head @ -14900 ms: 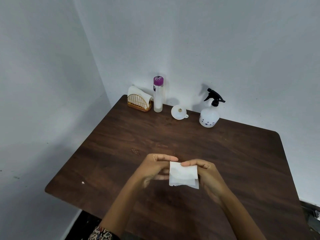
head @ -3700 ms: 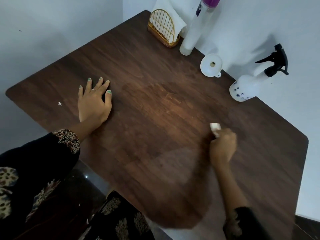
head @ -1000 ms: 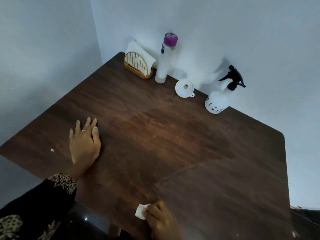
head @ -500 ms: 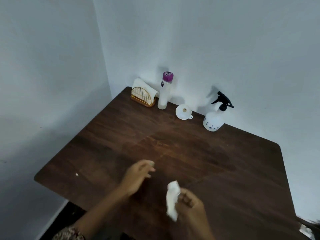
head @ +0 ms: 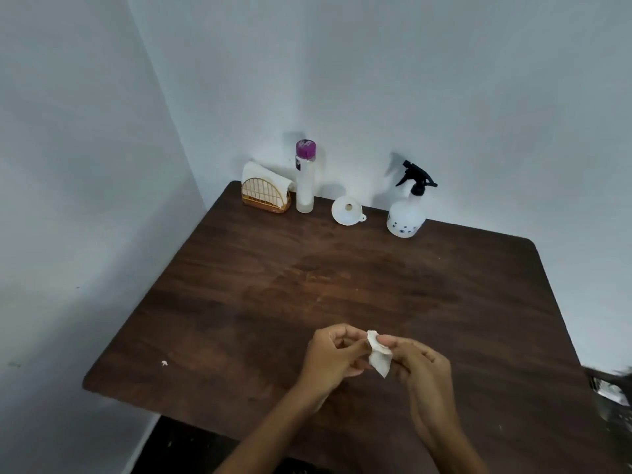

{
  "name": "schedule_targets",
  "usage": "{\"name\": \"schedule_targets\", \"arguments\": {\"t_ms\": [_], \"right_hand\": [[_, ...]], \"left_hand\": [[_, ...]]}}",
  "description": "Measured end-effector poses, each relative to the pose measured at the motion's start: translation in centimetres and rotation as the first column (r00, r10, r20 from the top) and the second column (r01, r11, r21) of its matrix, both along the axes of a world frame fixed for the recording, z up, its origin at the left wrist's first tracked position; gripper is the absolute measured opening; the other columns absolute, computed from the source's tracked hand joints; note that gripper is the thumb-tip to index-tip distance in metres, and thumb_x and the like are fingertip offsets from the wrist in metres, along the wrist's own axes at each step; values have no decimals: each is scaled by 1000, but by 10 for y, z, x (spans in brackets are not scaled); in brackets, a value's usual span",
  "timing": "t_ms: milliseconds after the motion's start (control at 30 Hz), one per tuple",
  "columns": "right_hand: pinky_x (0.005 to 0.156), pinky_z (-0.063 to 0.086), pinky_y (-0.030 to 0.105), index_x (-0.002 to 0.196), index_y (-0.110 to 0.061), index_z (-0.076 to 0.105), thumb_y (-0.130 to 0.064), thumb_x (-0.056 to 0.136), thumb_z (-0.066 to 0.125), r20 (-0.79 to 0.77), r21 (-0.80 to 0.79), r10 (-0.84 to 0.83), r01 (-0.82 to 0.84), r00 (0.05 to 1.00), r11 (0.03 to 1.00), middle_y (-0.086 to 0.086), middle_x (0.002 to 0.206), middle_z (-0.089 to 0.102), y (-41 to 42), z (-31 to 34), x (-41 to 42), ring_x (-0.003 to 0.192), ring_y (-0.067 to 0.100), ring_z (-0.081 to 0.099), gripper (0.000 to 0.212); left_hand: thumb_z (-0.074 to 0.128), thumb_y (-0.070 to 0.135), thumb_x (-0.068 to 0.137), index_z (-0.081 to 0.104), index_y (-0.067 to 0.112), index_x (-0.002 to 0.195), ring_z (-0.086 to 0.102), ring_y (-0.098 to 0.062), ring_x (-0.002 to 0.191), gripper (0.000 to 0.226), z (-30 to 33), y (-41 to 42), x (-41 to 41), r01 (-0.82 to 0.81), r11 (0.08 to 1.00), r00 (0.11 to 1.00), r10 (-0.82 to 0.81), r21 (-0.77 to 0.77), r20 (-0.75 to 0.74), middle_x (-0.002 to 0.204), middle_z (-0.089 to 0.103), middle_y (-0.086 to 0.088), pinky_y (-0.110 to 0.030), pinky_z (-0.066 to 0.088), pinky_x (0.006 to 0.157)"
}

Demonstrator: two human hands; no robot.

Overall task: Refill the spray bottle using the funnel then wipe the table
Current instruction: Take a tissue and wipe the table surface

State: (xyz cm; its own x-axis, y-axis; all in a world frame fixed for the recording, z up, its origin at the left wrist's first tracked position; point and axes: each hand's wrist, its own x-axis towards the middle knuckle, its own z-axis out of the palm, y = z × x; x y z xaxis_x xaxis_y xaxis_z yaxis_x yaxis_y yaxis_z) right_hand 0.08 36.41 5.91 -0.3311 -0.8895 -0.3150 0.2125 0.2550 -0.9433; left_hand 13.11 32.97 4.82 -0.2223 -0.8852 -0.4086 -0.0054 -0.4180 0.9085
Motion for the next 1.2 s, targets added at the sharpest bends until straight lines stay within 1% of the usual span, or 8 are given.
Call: {"name": "schedule_targets", "arguments": {"t_ms": [100,233,433,633,800,933,1067,1200], "right_hand": [[80,54,38,83,-7,77,-7,80,68,-43,-1,3,-3,999,1000,9,87,75,15,-1,-7,88,24,71,9],[59,53,16,82,-8,75,0,73,74,-59,13,-45,46,997,999,5,78,76,35,-5,-23,75,14,72,12],[63,54,16,91,-18,73,11,72,72,-153,-2,-38,38,987,999,-2,82,76,43,-23,-61,78,12,72,35],[63,45,7,69,-45,70,7,73,71,-429,13,-10,17,903,1000,-20,77,68,52,-53,-134,71,-1,65,52],[63,44,5,70,-41,65,3,79,66,-497,67,-113,168,860,984,-16,76,68,73,-84,-244,74,-3,63,45],[75,55,28,78,-32,70,-3,84,65,-419,142,-301,389,857,910,-10,81,72,89,-106,-321,79,5,67,30],[80,53,35,90,-16,73,-9,87,62,-554,130,-455,613,697,780,-2,89,71,81,-128,-406,84,13,66,13],[75,42,22,97,-8,72,-5,90,57,-657,69,-497,702,566,708,10,101,66,45,-151,-472,84,15,59,17]], "left_hand": [[62,29,89,70,6,94,68,-13,72,24,-5,6,-7,50,998,999,-49,27,-22,82,72,-13,-28,58,68],[67,27,85,69,5,97,68,-16,78,25,-7,17,-28,141,989,990,-139,53,-27,93,70,-22,-26,58,68],[69,11,84,68,0,93,68,-12,70,15,-14,21,-70,129,985,992,-127,111,-19,81,71,-10,-23,55,60],[65,8,86,69,7,84,64,-5,63,5,-26,29,-151,131,977,985,-148,166,90,72,69,-5,-20,53,59],[66,7,85,69,17,92,67,-5,65,12,-44,46,-264,287,933,940,-318,219,125,72,73,8,-18,53,63],[65,10,86,67,27,88,67,-7,70,18,-65,51,-344,446,877,850,-477,178,223,76,72,8,-22,52,66],[63,10,87,68,22,89,66,-9,68,14,-81,40,-415,546,836,788,-537,61,300,78,69,3,-17,49,59],[61,7,87,67,27,83,66,-8,63,22,-88,14,-459,578,810,770,-501,-98,395,71,66,9,-15,46,55]]}}
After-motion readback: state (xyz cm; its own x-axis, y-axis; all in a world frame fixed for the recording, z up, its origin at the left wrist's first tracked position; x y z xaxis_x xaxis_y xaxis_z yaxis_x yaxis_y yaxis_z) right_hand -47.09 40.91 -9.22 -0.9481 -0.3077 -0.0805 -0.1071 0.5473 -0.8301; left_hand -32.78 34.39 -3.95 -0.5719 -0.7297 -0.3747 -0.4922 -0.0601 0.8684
